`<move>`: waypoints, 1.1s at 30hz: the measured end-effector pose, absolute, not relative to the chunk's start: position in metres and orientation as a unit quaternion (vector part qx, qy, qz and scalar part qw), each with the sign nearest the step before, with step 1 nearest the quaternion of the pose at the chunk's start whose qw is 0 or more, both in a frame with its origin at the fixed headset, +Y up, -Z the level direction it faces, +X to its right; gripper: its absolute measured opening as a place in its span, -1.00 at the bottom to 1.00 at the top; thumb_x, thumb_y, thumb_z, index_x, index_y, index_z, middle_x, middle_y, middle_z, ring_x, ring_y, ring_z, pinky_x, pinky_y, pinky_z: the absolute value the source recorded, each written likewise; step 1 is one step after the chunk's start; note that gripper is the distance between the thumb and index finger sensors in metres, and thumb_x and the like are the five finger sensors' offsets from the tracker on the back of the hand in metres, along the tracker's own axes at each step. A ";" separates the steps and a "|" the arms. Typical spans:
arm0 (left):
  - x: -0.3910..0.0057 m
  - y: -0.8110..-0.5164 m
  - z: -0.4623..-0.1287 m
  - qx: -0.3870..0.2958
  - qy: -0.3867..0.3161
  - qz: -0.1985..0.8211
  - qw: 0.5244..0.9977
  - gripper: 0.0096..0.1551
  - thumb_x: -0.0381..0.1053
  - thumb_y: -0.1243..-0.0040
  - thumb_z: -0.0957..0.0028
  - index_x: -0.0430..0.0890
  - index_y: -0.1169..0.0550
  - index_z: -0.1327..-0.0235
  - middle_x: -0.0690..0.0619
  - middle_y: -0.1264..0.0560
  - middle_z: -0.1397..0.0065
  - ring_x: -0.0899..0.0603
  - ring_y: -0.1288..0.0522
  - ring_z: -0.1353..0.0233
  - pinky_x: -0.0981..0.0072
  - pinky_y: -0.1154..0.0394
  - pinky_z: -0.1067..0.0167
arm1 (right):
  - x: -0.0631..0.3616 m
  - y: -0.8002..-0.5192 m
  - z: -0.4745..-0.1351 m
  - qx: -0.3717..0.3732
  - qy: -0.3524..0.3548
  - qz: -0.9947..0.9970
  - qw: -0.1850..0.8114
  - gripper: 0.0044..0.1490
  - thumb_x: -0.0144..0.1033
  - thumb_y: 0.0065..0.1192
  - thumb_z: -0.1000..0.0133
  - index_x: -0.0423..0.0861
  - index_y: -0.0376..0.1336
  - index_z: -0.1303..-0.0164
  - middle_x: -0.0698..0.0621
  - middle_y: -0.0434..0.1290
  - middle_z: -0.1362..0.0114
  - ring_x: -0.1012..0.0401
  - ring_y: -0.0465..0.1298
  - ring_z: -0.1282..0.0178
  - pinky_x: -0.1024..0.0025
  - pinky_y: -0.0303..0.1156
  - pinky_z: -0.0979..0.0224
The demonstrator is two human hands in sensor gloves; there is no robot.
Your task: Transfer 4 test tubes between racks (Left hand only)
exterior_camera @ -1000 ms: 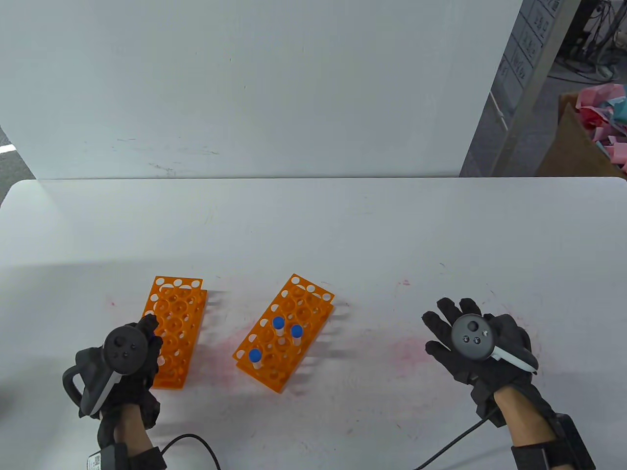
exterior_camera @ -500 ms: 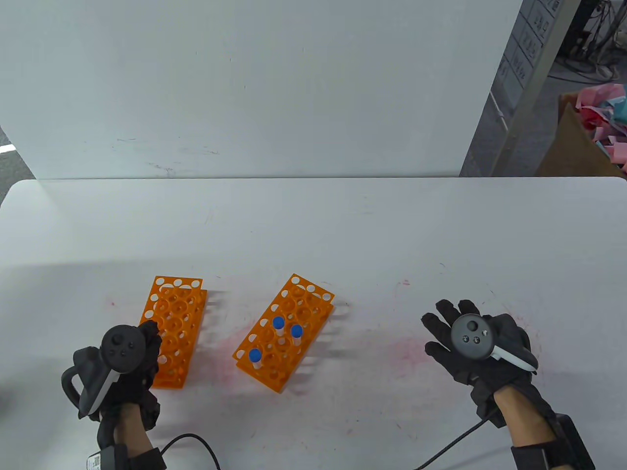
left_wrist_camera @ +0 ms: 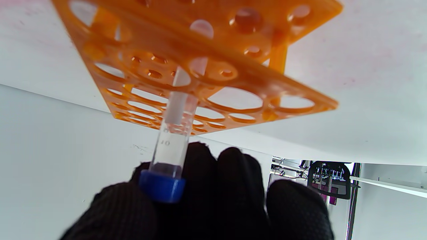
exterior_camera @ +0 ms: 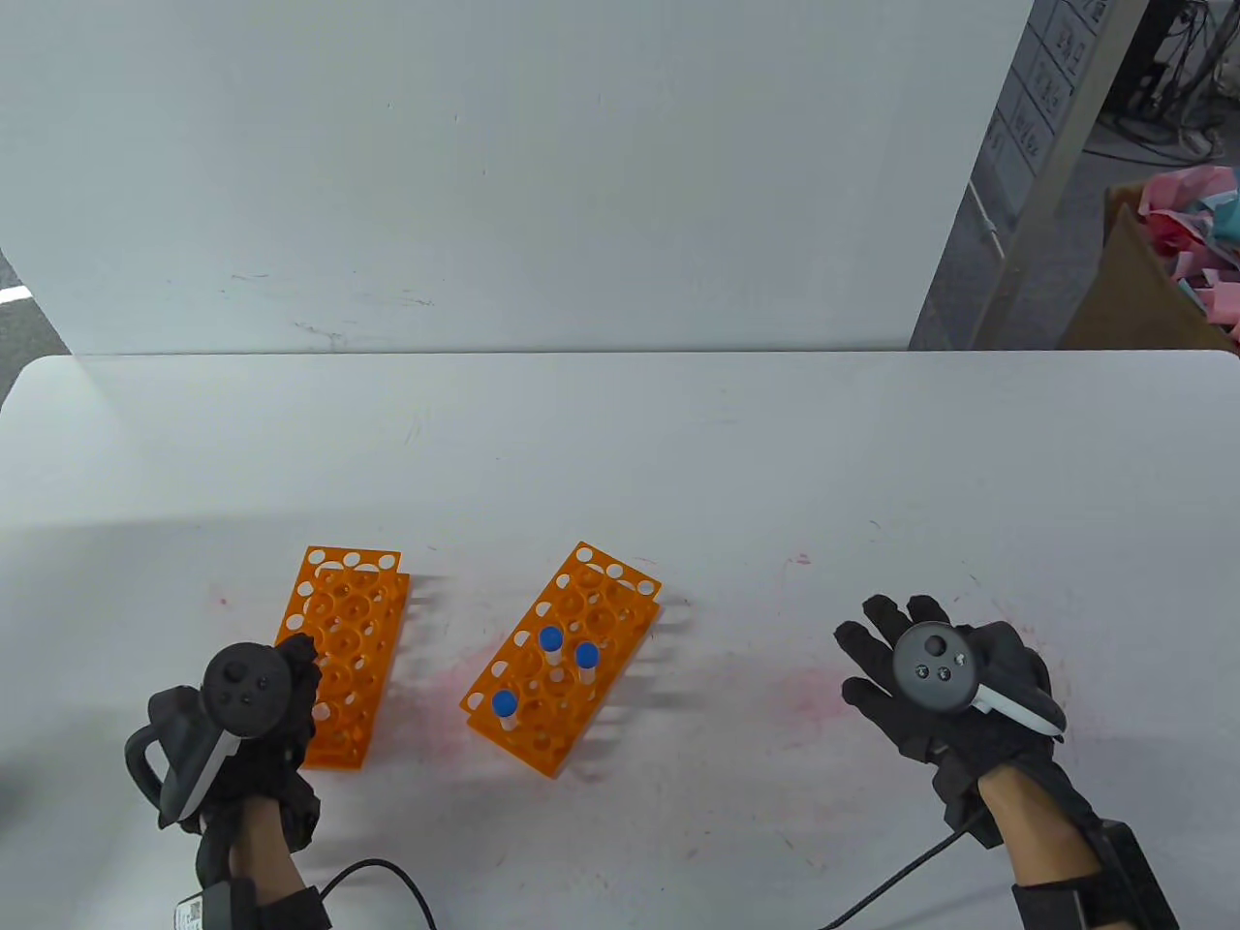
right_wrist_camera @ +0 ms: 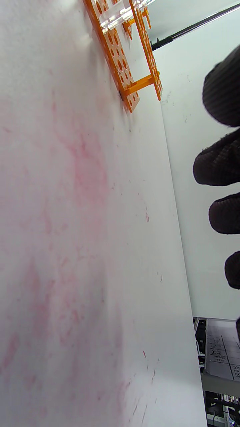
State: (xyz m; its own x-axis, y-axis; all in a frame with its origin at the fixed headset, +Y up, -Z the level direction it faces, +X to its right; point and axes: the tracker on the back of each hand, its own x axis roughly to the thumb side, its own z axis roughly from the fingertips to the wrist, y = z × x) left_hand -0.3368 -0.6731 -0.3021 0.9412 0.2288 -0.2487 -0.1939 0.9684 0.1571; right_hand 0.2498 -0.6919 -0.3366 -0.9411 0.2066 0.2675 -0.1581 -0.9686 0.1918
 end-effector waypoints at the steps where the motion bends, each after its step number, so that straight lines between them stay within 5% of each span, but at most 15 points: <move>1: -0.334 -0.673 -0.301 0.077 0.135 0.097 0.983 -0.47 0.12 -0.16 -0.07 0.10 -0.53 -0.33 -0.01 -0.58 -0.42 -0.26 -0.55 -0.39 -0.26 -0.44 -0.33 | 0.250 -0.692 -0.337 0.144 0.084 0.982 0.094 -0.20 0.16 -0.12 -0.19 0.09 -0.02 -0.64 -0.13 -0.14 -0.79 -0.34 -0.16 -0.66 -0.54 -0.12 -0.47; 8: -0.298 -0.656 -0.294 0.153 0.063 0.041 0.985 -0.38 0.19 -0.16 -0.04 0.11 -0.47 -0.41 -0.03 -0.50 -0.52 -0.27 -0.49 -0.48 -0.28 -0.41 -0.36 | 0.250 -0.692 -0.336 0.143 0.086 0.982 0.093 -0.20 0.16 -0.12 -0.19 0.09 -0.02 -0.64 -0.12 -0.13 -0.79 -0.34 -0.16 -0.66 -0.54 -0.12 -0.47; 22: -0.234 -0.660 -0.297 0.111 -0.123 0.078 0.983 -0.29 0.33 -0.10 0.03 0.12 -0.45 -0.41 0.02 -0.53 -0.48 -0.24 -0.52 -0.45 -0.27 -0.42 -0.37 | 0.250 -0.692 -0.335 0.141 0.091 0.982 0.091 -0.20 0.16 -0.12 -0.19 0.08 -0.01 -0.63 -0.13 -0.12 -0.79 -0.34 -0.15 -0.66 -0.54 -0.12 -0.48; 33: -0.203 -0.666 -0.298 0.076 -0.178 0.052 0.980 -0.30 0.33 -0.14 0.05 0.12 -0.48 -0.37 0.04 -0.56 -0.44 -0.22 -0.54 -0.42 -0.27 -0.42 -0.37 | 0.251 -0.692 -0.335 0.140 0.093 0.981 0.095 -0.20 0.16 -0.12 -0.19 0.08 -0.01 -0.63 -0.12 -0.11 -0.79 -0.34 -0.14 -0.66 -0.54 -0.11 -0.48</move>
